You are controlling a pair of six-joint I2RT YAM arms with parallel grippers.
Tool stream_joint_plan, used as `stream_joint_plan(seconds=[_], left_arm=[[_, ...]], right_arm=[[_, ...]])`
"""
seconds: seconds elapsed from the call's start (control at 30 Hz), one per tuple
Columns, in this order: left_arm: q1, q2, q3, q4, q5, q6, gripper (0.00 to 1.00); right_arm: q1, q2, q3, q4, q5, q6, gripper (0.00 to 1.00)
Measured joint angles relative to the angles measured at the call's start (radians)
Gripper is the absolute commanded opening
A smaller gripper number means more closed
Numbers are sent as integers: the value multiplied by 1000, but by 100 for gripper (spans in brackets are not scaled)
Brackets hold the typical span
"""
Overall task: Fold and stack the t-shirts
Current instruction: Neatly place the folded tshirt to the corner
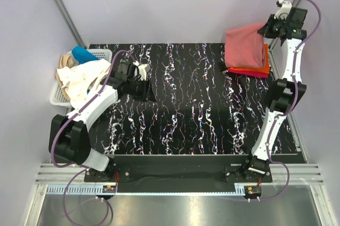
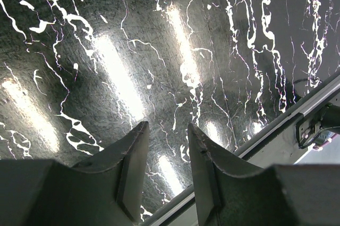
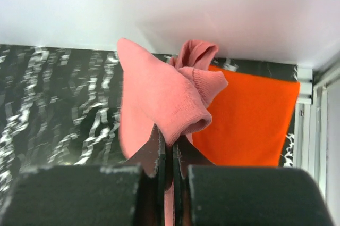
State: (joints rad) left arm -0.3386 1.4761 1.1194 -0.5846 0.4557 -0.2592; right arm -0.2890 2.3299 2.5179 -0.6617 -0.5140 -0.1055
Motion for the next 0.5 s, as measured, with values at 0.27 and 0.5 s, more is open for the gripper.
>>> stream_joint_plan(seconds=[0.27,0.5], left_arm=[[4,0,2,-7,1,1,40],[3,0,2,-11,1,1,40]], right_arm=[[-69,326,231,-2,35,34,6],[-109,414,247,103,105,66,43]])
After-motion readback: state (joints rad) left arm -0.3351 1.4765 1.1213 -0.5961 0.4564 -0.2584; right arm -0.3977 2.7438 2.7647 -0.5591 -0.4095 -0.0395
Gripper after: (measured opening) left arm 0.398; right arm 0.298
